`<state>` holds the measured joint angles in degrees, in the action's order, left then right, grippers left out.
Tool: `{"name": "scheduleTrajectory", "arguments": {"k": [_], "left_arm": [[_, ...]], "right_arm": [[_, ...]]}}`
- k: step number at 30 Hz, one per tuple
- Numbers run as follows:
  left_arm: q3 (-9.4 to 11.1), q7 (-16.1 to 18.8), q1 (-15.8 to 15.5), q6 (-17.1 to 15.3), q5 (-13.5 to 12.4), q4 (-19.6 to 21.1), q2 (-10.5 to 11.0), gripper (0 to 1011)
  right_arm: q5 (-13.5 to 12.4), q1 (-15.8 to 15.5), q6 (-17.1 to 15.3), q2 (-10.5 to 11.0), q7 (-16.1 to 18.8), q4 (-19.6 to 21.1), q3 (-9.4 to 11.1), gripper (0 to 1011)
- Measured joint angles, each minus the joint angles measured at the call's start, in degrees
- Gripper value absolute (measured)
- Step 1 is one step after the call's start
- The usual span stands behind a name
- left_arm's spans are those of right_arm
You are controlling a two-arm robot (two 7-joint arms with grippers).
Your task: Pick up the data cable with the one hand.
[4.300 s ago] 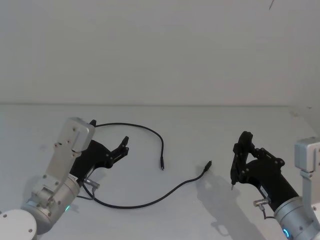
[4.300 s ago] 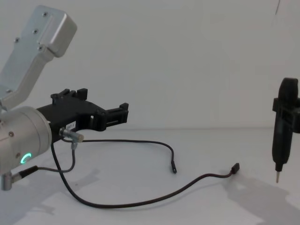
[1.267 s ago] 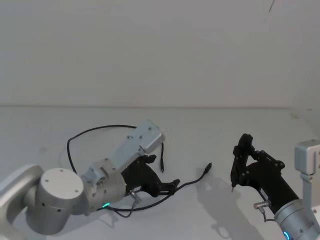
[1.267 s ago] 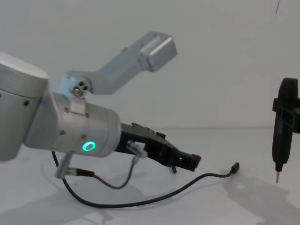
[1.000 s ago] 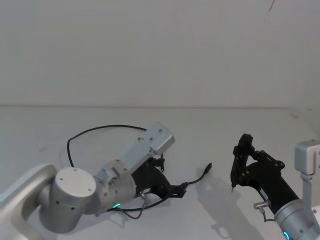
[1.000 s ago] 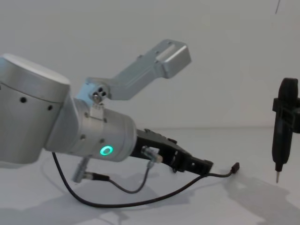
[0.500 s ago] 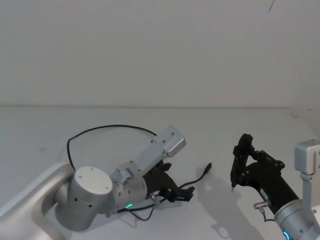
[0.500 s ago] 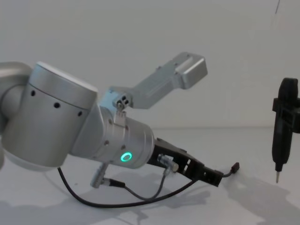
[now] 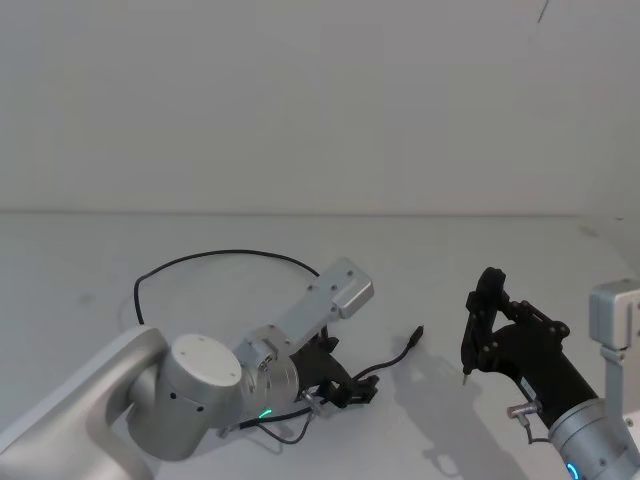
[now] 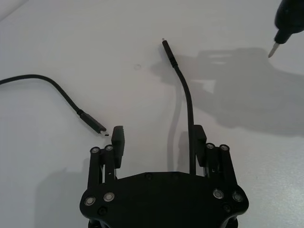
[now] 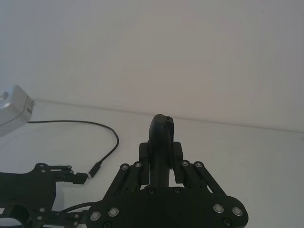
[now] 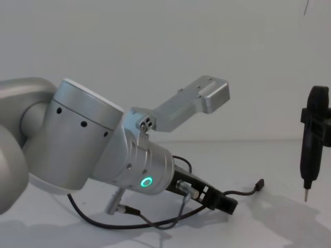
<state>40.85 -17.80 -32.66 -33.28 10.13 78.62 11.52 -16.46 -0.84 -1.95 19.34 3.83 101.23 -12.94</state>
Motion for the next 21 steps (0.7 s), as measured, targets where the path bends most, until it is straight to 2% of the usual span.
{"name": "scheduleTrajectory", "arguments": {"k": [4, 5, 6, 7, 9, 21], "left_arm": [[0.03, 0.22, -0.1, -0.27, -0.14, -0.42, -0.27, 775], [0.03, 0.3, -0.15, -0.38, -0.19, -0.59, -0.39, 718], [0.03, 0.34, -0.17, -0.42, -0.21, -0.66, -0.44, 718], [0.05, 0.42, -0.2, -0.5, -0.25, -0.81, -0.55, 660], [0.06, 0.49, -0.24, -0.62, -0.31, -0.99, -0.67, 630], [0.1, 0.82, -0.35, -1.01, -0.54, -1.51, -0.99, 239]], "right_arm": [[0.0, 0.0, 0.0, 0.0, 0.0, 0.0, 0.0, 279], [0.0, 0.0, 0.0, 0.0, 0.0, 0.0, 0.0, 279], [0.0, 0.0, 0.0, 0.0, 0.0, 0.0, 0.0, 279], [0.0, 0.0, 0.0, 0.0, 0.0, 0.0, 0.0, 279], [0.0, 0.0, 0.0, 0.0, 0.0, 0.0, 0.0, 279], [0.0, 0.0, 0.0, 0.0, 0.0, 0.0, 0.0, 279]]}}
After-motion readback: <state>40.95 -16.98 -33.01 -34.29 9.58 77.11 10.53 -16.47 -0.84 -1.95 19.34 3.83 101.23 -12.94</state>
